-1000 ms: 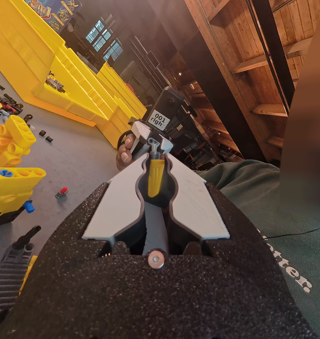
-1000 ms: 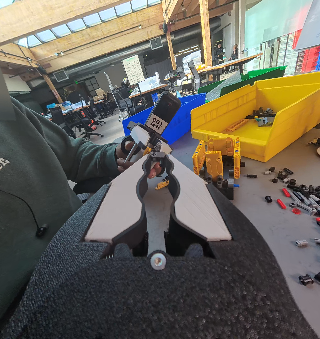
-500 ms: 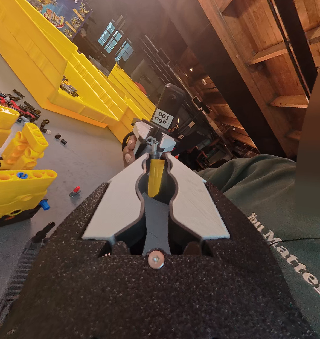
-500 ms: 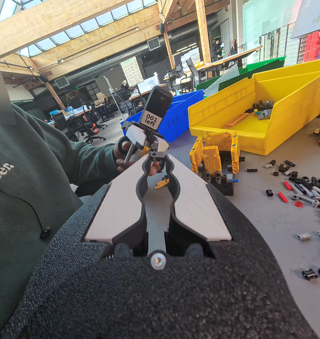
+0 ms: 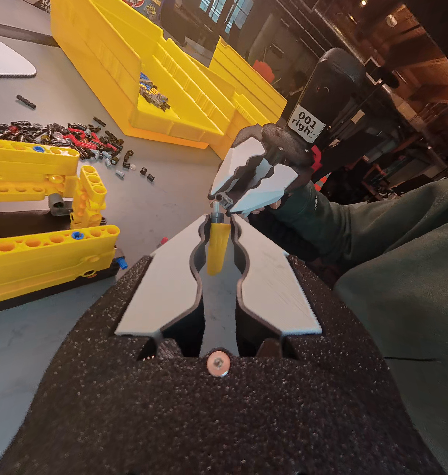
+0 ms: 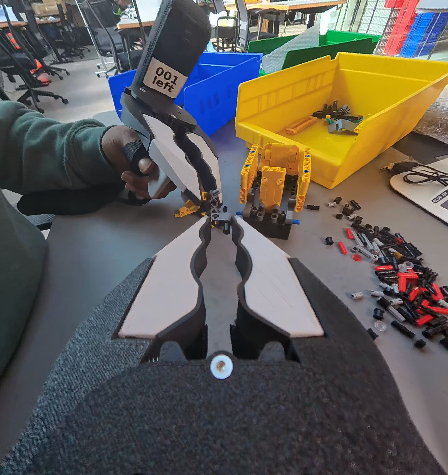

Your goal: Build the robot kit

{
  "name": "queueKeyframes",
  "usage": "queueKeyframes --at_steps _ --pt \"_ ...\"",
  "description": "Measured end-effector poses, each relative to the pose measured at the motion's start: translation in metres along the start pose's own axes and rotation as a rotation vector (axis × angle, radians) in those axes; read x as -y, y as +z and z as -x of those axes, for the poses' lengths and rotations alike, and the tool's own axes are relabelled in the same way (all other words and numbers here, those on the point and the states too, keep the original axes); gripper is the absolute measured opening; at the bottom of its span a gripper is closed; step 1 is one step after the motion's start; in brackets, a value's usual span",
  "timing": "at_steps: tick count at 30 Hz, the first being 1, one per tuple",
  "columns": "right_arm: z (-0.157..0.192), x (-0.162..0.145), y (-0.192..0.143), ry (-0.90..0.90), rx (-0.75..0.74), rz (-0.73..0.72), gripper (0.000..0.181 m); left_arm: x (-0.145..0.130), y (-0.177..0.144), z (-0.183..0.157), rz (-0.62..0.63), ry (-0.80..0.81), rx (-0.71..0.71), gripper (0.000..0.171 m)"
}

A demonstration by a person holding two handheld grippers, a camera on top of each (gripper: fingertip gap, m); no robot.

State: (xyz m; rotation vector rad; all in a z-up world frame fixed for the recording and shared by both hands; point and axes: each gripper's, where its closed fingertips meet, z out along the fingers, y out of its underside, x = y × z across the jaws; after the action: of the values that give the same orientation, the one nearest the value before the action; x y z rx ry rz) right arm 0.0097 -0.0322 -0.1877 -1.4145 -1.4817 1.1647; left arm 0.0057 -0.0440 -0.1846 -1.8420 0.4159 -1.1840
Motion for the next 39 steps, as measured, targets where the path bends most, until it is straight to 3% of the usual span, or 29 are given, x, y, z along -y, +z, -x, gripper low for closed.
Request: queueKeyframes --at_steps 8,18,27,33,39 --pt "0.003 0.014 -0.006 -0.081 -0.011 -0.084 0.014 0.006 -0.002 -0.006 -0.035 -0.052 -0.063 0.015" --pt "0.001 0.006 -0.001 -0.133 -0.051 -0.033 0.014 -0.002 0.001 -0.003 0.004 -0.031 -0.046 0.015" --pt "-0.005 -0.020 -0.003 -0.089 -0.042 0.131 0.014 -0.072 0.018 0.010 0.375 -0.037 0.070 0.015" --pt "0.013 -0.042 -0.002 -0.135 0.055 0.259 0.014 -0.071 0.019 0.005 0.374 -0.012 0.070 0.015" --pt "0.023 -0.040 -0.001 -0.153 0.100 0.242 0.014 -0.061 0.018 -0.003 0.314 -0.100 -0.005 0.014"
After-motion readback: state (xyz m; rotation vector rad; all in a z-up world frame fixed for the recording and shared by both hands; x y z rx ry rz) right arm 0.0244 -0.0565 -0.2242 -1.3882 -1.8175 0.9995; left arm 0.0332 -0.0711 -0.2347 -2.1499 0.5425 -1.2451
